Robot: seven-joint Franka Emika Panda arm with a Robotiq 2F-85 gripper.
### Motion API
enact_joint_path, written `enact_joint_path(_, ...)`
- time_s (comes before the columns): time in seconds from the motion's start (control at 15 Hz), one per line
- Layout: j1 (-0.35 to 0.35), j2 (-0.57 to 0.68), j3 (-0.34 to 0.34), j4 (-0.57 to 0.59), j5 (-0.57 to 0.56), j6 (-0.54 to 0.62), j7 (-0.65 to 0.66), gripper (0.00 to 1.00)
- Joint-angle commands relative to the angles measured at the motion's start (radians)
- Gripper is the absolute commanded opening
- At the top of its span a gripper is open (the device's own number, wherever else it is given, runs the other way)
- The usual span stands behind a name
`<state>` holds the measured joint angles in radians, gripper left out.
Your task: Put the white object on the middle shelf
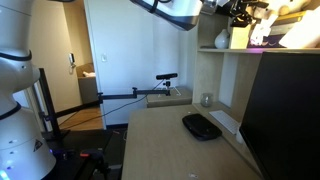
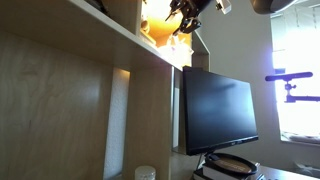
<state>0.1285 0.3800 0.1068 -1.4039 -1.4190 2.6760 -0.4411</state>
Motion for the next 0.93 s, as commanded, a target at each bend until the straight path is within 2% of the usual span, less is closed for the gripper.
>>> enact_joint_path(0.0, 0.013, 0.007, -0.013, 0.028, 0.005, -0.009, -0.027, 0.96)
enact_joint_path(0.07, 0.008, 0.008, -0.009, 0.027, 0.02, -0.002, -0.036, 1.0)
enact_joint_path(0.4, 0.004, 0.005, -0.004, 0.012, 0.042, -0.01, -0.081, 1.0)
enact_joint_path(0.47, -0.001, 0.002, 0.003, 0.001, 0.068, -0.008, -0.125, 1.0)
enact_joint_path(0.67, -0.012, -0.002, 0.028, -0.018, 0.18, -0.096, -0.344, 1.0)
enact_joint_path(0.73, 0.009, -0.003, 0.006, -0.011, 0.187, -0.14, -0.375, 1.0)
enact_joint_path(0.87, 0.014, -0.011, 0.004, -0.008, 0.199, -0.177, -0.429, 1.0)
